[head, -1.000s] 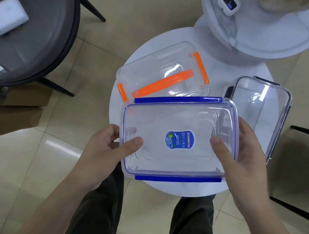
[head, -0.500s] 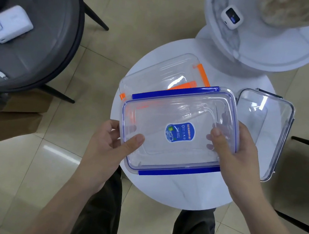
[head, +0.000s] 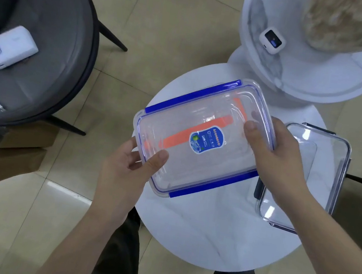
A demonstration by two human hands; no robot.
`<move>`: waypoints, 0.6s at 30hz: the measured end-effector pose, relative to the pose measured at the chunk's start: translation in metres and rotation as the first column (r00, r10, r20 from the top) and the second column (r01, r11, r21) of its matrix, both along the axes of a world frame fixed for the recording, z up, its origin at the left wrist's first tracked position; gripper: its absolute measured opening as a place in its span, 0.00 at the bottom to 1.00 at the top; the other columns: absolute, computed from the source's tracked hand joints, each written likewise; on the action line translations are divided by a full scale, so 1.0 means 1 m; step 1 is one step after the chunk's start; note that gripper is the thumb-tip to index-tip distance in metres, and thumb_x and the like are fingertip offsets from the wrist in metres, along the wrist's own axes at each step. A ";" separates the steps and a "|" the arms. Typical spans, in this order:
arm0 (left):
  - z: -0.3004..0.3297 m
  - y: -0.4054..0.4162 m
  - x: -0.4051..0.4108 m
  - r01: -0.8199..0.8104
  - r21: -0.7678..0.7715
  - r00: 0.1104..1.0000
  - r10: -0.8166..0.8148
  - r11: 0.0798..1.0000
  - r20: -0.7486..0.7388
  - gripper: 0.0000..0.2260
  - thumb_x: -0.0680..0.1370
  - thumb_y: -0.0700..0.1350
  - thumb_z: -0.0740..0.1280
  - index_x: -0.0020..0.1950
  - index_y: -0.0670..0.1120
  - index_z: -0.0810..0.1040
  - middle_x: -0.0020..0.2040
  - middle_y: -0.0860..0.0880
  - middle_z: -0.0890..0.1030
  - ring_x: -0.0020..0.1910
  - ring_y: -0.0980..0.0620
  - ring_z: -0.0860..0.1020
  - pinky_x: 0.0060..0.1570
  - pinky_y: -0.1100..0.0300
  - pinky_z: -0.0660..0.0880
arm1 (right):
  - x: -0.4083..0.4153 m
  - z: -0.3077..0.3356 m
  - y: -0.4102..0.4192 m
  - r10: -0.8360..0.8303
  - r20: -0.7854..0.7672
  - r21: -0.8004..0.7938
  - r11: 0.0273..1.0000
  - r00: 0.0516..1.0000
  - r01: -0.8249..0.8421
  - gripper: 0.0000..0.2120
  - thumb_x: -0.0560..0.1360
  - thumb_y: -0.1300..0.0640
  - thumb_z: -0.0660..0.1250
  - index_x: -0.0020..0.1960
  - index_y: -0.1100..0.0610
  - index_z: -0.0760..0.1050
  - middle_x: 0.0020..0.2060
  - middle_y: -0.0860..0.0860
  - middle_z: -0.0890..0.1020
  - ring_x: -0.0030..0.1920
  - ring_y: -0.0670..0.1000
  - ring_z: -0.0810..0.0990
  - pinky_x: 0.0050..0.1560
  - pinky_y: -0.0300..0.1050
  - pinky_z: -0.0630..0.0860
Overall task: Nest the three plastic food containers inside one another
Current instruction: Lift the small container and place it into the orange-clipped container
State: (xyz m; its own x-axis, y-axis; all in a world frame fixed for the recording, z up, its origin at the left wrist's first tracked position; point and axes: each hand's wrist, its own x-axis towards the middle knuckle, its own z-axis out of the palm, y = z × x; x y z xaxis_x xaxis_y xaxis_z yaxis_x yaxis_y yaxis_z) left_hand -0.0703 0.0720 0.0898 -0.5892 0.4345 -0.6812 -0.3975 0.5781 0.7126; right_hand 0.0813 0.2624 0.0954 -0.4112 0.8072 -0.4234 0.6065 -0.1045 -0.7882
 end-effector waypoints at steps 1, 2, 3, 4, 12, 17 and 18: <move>-0.001 0.001 -0.001 -0.008 -0.004 1.000 0.008 1.000 0.000 0.27 0.66 0.60 0.74 0.63 0.51 0.82 0.53 0.53 0.90 0.52 0.52 0.89 0.55 0.43 0.86 | -0.004 -0.001 0.003 0.008 0.008 0.004 1.000 1.000 -0.009 0.02 0.79 0.42 0.64 0.47 0.36 0.74 0.40 0.36 0.82 0.41 0.31 0.79 0.40 0.23 0.71; -0.003 0.002 -0.002 -0.018 -0.008 1.000 0.018 1.000 -0.001 0.27 0.66 0.59 0.75 0.63 0.51 0.83 0.53 0.52 0.90 0.51 0.51 0.89 0.55 0.42 0.85 | -0.006 -0.004 0.005 0.012 0.017 0.008 1.000 1.000 -0.012 0.03 0.78 0.41 0.64 0.47 0.37 0.74 0.40 0.37 0.82 0.42 0.34 0.80 0.40 0.25 0.73; -0.005 0.002 -0.003 -0.030 -0.006 1.000 0.030 1.000 -0.003 0.26 0.67 0.57 0.75 0.63 0.50 0.83 0.52 0.51 0.90 0.51 0.49 0.89 0.55 0.41 0.85 | -0.009 -0.007 0.007 0.014 0.025 0.012 1.000 1.000 -0.014 0.05 0.78 0.40 0.64 0.47 0.38 0.75 0.42 0.39 0.83 0.43 0.37 0.81 0.41 0.28 0.75; -0.007 0.003 -0.004 -0.039 -0.008 0.999 0.039 0.999 -0.004 0.25 0.68 0.56 0.76 0.63 0.49 0.84 0.52 0.50 0.90 0.51 0.47 0.89 0.56 0.40 0.85 | -0.010 -0.010 0.008 0.014 0.034 0.015 1.000 0.999 -0.014 0.06 0.78 0.39 0.64 0.47 0.39 0.76 0.43 0.42 0.84 0.43 0.41 0.81 0.42 0.33 0.76; -0.016 0.006 -0.009 -0.031 -0.008 0.999 0.031 0.999 -0.021 0.24 0.67 0.58 0.76 0.60 0.50 0.85 0.50 0.50 0.90 0.50 0.48 0.89 0.55 0.39 0.85 | -0.018 -0.025 0.014 0.012 0.065 0.007 1.000 0.998 -0.012 0.10 0.78 0.38 0.62 0.47 0.42 0.76 0.41 0.44 0.82 0.40 0.43 0.79 0.41 0.37 0.75; -0.016 0.004 -0.010 -0.008 -0.023 0.997 0.006 1.000 -0.075 0.28 0.66 0.63 0.74 0.61 0.51 0.84 0.50 0.52 0.90 0.50 0.50 0.89 0.53 0.41 0.86 | -0.020 -0.029 0.013 0.026 0.083 0.016 0.999 0.996 -0.027 0.13 0.79 0.38 0.61 0.53 0.46 0.76 0.42 0.42 0.81 0.37 0.31 0.78 0.35 0.23 0.71; -0.017 0.003 -0.010 -0.003 -0.027 0.996 0.000 1.000 -0.090 0.27 0.66 0.65 0.74 0.60 0.51 0.84 0.51 0.53 0.90 0.50 0.50 0.88 0.53 0.41 0.86 | -0.020 -0.029 0.012 0.028 0.080 0.011 1.000 0.996 -0.029 0.14 0.79 0.39 0.61 0.53 0.47 0.76 0.42 0.42 0.81 0.37 0.32 0.78 0.35 0.24 0.71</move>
